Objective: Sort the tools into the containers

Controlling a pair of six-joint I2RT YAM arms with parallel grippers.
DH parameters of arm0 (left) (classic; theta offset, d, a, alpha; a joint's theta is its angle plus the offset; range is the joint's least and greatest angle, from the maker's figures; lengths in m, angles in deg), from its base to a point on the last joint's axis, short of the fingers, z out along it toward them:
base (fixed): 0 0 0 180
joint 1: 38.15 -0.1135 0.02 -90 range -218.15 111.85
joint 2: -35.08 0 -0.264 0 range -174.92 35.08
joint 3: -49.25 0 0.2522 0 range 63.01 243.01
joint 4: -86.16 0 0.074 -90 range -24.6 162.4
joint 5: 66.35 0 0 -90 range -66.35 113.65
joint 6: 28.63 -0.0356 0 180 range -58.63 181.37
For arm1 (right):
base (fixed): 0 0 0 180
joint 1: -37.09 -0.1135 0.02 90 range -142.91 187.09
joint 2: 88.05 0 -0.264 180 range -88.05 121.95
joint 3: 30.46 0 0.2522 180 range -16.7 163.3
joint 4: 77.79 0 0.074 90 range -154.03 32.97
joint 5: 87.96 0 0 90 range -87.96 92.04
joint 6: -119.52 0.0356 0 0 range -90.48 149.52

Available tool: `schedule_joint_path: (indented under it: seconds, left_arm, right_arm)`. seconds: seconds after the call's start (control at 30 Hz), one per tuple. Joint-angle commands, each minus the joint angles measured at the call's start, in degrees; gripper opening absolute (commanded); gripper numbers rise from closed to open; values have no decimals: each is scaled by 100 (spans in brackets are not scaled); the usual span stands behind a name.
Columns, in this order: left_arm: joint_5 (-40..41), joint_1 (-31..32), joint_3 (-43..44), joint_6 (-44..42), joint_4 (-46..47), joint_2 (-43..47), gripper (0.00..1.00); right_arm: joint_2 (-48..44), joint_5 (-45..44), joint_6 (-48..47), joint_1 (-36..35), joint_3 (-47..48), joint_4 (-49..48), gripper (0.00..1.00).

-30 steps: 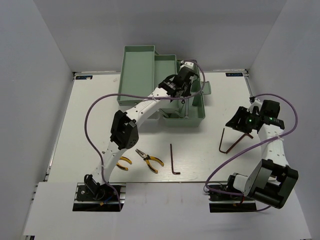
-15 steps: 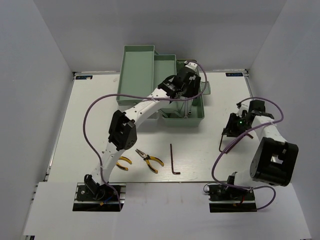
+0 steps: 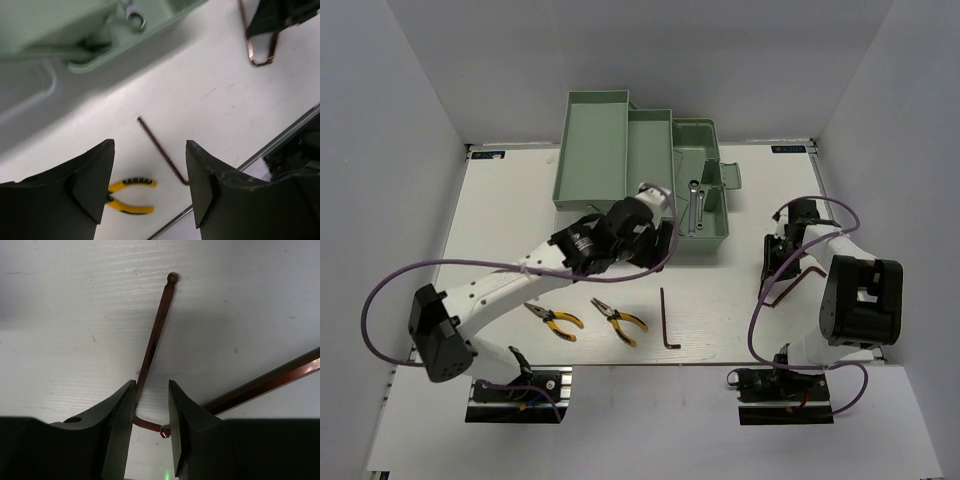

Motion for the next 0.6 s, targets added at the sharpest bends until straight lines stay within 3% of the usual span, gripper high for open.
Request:
schedule_joint_path:
  seconds: [0.0,0.3,0.47,0.53,0.57]
  left_arm:
    - [205,21,-965,487,-285,344,69]
    - [197,417,-2120,1253,-12,592,78]
    - [197,671,-2410,1701,242,645,79]
    - [197,732,-2472,1789,417,540,79]
    - [197,785,-2472,1842,418,540,79]
  right_arm:
    - [136,-181,47,-73,153,-111,38]
    - [566,-479,354,-389,118,-260,30]
    - [821,-796,451,-425,109,-181,14]
    - [813,-665,486,-399,109,-128,1]
    - [795,-638,495,-407,153,-119,0]
